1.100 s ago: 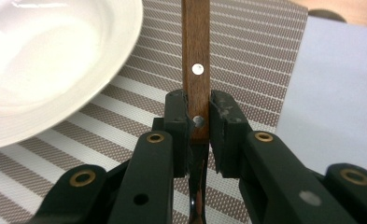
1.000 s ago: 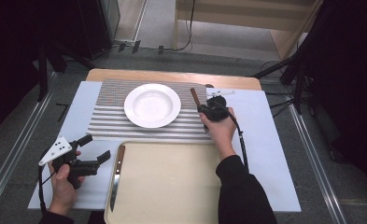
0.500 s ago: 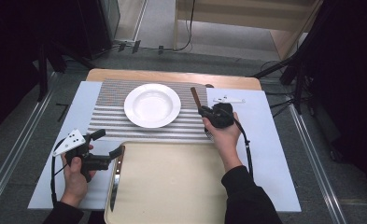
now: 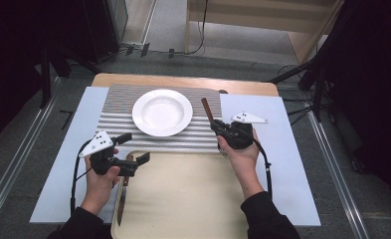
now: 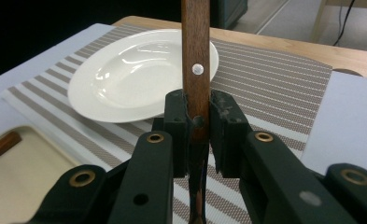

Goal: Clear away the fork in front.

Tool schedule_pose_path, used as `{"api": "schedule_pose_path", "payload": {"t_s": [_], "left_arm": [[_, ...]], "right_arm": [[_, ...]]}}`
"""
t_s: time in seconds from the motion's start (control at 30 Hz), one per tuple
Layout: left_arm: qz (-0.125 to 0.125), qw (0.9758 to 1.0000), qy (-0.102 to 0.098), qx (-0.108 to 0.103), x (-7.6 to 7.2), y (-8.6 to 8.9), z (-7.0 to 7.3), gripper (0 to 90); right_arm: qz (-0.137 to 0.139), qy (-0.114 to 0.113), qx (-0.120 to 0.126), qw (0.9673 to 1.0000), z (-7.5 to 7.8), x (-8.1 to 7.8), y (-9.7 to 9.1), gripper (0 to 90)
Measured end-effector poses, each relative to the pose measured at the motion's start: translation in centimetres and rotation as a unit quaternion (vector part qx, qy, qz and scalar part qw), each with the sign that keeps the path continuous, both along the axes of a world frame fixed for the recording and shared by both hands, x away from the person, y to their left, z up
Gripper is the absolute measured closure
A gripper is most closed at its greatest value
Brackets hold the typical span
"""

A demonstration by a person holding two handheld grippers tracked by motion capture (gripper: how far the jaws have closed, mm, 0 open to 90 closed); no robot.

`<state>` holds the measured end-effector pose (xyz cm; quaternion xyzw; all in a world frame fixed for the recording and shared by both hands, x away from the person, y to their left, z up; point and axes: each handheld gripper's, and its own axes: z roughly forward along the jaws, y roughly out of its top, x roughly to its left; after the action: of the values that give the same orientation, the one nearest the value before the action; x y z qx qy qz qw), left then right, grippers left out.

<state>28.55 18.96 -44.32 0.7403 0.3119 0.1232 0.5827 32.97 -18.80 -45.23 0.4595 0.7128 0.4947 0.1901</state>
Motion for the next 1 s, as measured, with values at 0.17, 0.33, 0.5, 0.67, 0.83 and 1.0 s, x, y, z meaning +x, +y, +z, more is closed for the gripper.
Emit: {"api": "schedule_pose_path", "payload": {"t_s": [0.17,0.33,0.5,0.67,0.83,1.0], "left_arm": [[-0.008,1.0000,0.002,-0.001,0.1,-1.8,0.5,3.9],[-0.015,0.9999,0.006,-0.005,0.2,-3.6,1.1,7.9],[-0.026,0.9995,0.015,-0.009,0.4,-5.4,1.5,12.9],[-0.028,0.9992,0.026,-0.007,0.4,-7.0,1.6,19.8],[-0.029,0.9990,0.035,0.000,0.3,-8.5,1.5,26.0],[-0.035,0.9984,0.043,-0.001,0.2,-9.5,1.3,30.4]], "right_arm": [[0.008,-0.013,0.001,0.9999,-0.2,-1.7,0.0,76.8],[0.018,-0.024,0.008,0.9995,-0.3,-3.2,0.1,76.8],[0.032,-0.032,0.015,0.9989,-0.1,-4.6,0.5,76.8],[0.044,-0.044,0.015,0.9980,-0.1,-5.9,0.9,76.8],[0.052,-0.051,0.018,0.9972,-0.5,-7.1,1.4,76.8],[0.057,-0.055,0.016,0.9967,-1.0,-8.0,1.8,76.8]]}}
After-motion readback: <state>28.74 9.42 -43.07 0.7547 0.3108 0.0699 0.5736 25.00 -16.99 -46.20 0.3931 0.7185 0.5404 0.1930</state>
